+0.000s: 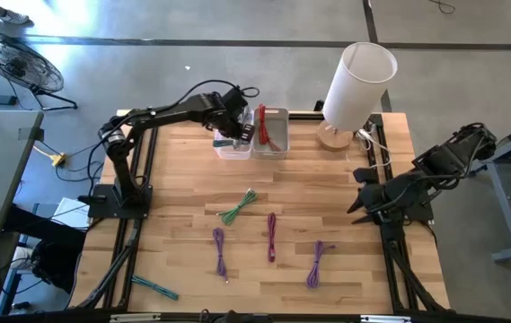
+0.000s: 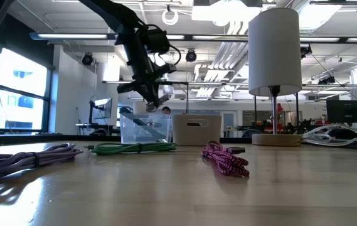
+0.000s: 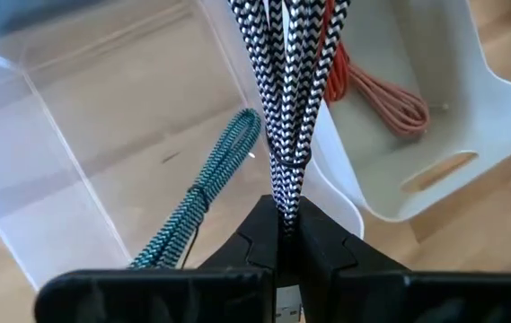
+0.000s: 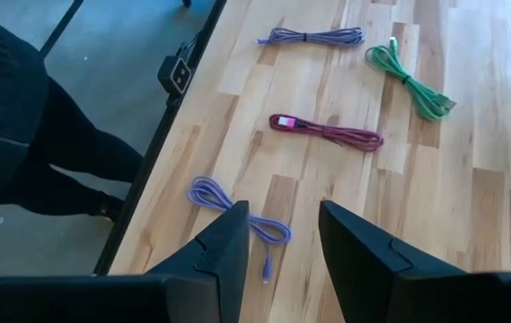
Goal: Pick & Place USB Port
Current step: Put the white and black charger cable into the transparent bin
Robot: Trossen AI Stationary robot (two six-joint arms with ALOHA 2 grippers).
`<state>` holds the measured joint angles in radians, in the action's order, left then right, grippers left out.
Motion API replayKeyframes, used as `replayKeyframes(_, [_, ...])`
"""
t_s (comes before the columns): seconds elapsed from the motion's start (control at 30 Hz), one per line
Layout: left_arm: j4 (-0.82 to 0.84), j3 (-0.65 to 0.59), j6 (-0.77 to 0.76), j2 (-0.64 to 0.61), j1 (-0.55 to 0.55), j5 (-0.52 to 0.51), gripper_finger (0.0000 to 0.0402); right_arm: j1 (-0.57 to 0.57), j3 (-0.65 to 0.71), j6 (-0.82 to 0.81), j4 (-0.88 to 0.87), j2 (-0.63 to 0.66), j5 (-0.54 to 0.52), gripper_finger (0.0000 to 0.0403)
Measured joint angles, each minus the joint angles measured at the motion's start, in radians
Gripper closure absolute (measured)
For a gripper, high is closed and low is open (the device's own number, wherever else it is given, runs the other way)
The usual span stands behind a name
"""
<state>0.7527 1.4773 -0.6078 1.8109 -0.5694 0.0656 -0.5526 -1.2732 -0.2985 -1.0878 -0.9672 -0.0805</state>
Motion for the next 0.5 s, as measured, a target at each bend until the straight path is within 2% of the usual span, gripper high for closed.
replayKeyframes(0.27, [0.029,0.001,-0.051,0.008,0.0,-0.019,0.039,0.0,0.0,-0.014,0.0,0.0,0.02,0.0274])
replayKeyframes(0.5, [0.026,0.002,-0.014,0.007,0.0,-0.018,0.0342,0.0,-0.001,-0.015,0.0,0.0,0.024,0.0274])
